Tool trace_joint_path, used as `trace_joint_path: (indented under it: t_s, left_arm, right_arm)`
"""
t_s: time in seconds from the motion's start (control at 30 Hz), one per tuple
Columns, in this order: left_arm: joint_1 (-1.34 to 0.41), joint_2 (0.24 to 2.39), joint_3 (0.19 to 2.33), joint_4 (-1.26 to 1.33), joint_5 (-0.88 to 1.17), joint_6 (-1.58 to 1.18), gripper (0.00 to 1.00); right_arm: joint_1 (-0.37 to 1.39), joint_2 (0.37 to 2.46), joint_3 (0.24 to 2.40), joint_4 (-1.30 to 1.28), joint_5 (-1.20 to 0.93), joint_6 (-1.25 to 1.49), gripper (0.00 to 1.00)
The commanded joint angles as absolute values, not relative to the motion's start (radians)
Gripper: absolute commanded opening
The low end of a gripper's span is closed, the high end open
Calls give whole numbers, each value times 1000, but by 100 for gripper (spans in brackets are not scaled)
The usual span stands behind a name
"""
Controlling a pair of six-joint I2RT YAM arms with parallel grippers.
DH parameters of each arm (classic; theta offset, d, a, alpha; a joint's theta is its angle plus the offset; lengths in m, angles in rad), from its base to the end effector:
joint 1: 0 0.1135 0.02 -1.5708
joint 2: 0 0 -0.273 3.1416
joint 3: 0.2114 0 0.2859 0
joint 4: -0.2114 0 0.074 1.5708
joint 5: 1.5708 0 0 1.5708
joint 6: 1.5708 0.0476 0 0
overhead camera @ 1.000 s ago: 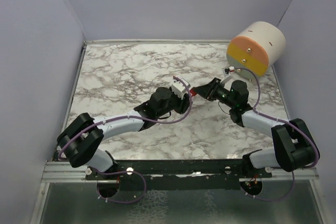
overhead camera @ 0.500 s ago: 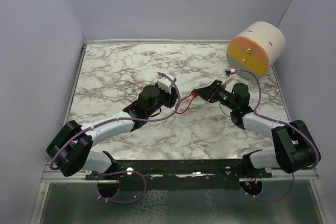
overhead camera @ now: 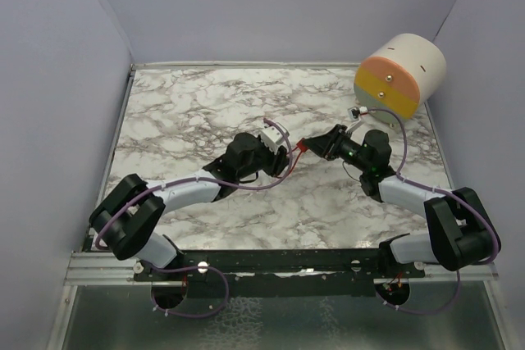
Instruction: Unlock with the key
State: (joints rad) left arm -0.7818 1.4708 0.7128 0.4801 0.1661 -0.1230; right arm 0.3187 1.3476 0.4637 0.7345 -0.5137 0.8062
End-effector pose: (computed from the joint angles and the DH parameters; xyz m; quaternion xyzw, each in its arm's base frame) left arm 0.2452 -0.2545 0.2034 0.3046 0.7365 -0.3220 0.5109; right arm 0.2751 0.1154 0.1844 0.0161 0.7514 0.4993 0.4311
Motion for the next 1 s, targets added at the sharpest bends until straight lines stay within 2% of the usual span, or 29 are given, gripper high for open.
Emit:
trace_joint_path:
  t_s: [0.0, 0.17, 0.2, 0.27, 0.3, 0.97]
  left_arm:
    - [-783, 1512, 761, 533, 212, -107, 43]
    - [-783, 1561, 795, 541, 220, -109, 35]
    - [-784, 1569, 799, 546, 222, -112, 26]
    - [-783, 1580, 806, 555, 224, -117, 2]
    - [-784, 1582, 809, 559, 223, -120, 0]
    - [-792, 1494, 748, 566, 170, -148, 0]
  right_arm:
    - [314, 1339, 463, 808, -562, 795, 1]
    - [314, 1341, 463, 816, -576, 797, 1]
    - [314, 1340, 462, 816, -579, 798, 1]
    - [314, 1341, 462, 817, -580, 797, 1]
    - [314, 1339, 462, 818, -578, 798, 1]
    - [314, 1259, 452, 700, -401, 795, 1]
